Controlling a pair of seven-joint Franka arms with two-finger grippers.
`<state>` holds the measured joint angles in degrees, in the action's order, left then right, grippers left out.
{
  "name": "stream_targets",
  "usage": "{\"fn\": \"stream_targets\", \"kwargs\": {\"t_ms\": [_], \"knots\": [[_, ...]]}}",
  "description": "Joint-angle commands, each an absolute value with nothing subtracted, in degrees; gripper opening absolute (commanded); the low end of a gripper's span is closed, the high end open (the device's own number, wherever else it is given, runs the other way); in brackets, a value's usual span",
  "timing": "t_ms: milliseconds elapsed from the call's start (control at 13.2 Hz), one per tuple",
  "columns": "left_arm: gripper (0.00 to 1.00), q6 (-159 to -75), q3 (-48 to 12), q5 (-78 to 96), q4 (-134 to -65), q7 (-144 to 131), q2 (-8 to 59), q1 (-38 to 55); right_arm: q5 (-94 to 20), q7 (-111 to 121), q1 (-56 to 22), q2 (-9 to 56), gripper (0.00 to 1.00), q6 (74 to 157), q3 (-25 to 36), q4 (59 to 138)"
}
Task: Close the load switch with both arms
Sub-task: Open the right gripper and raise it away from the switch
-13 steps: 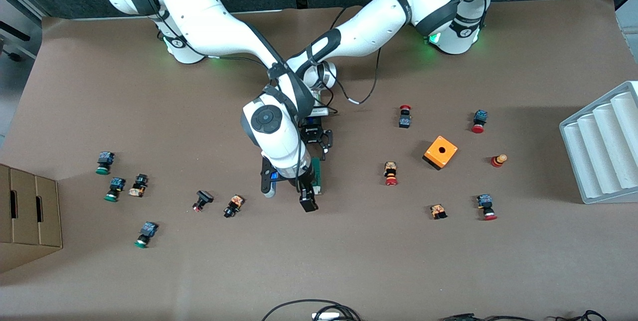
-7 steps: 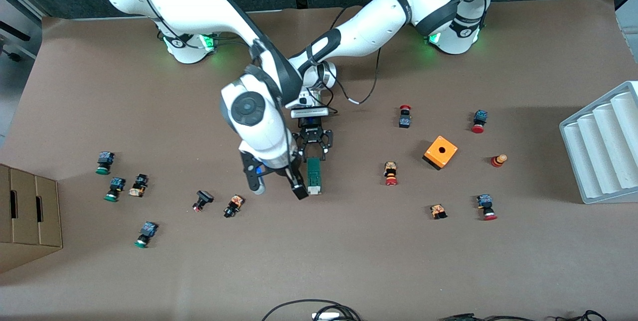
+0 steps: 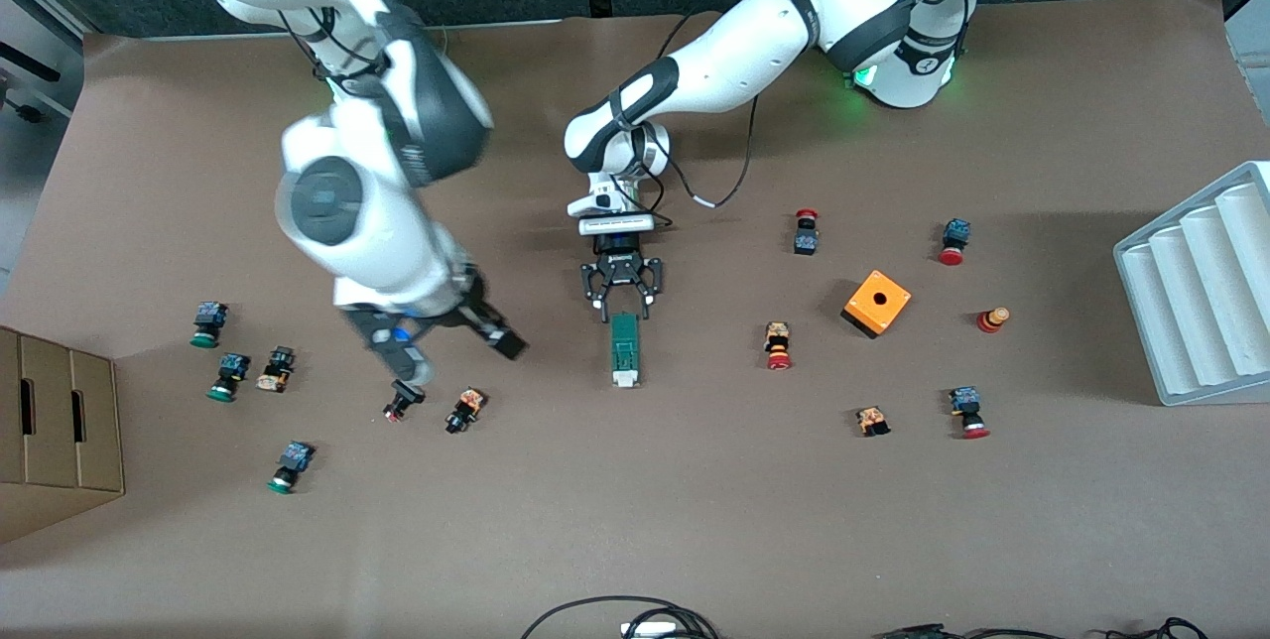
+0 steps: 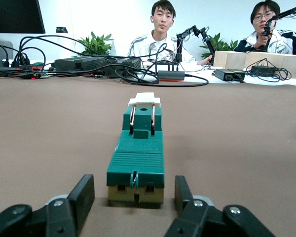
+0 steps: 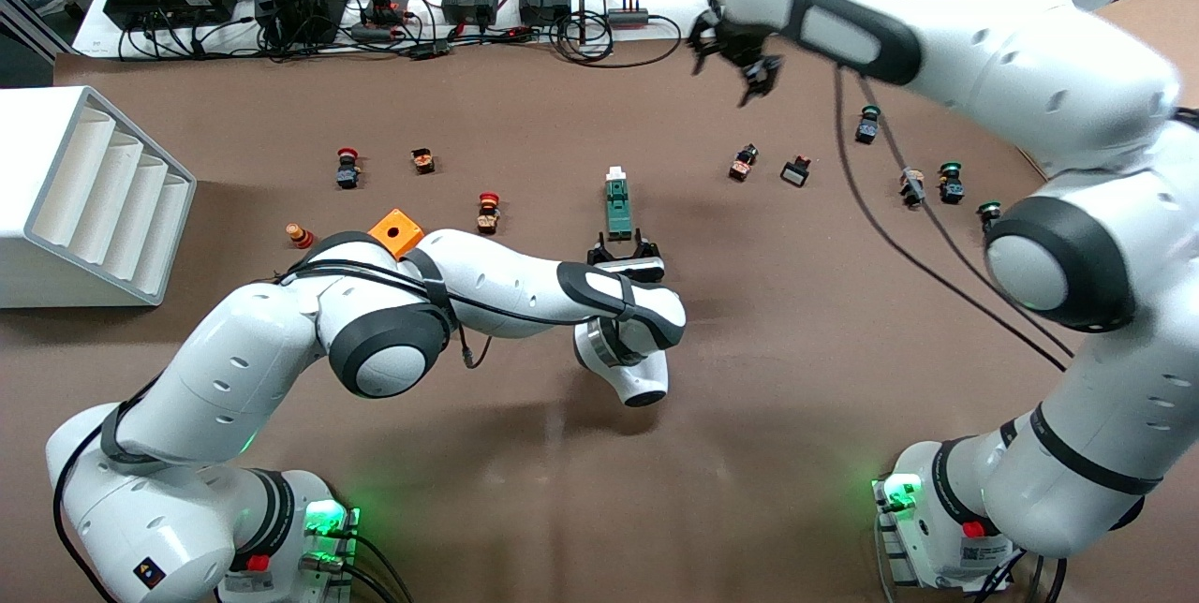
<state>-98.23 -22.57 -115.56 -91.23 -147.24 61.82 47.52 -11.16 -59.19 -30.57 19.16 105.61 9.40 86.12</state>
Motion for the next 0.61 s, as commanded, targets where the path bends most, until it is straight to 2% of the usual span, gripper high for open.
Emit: {"fn": "stream_targets", "kwargs": {"t_ms": [0,151,529], "knots": [[0.75,-99.2,-22.2,-115.8,-89.8,-147.4,63.3,47.5,-12.5,-44.0,-23.1,9.5,1.00,101.4,7.2,93.8],[1.00,-99.2,-22.3,-115.5,-89.7,-147.0,62.9,47.5,-12.2,-32.3,-17.8,5.9,1.00,97.5,6.5,94.5],[1.00,-100.9,-22.8,-113.7,-89.8,-141.2,61.6,47.0,-7.3,-4.6,-6.4,0.2,1.00,94.0,6.5,95.4]]}}
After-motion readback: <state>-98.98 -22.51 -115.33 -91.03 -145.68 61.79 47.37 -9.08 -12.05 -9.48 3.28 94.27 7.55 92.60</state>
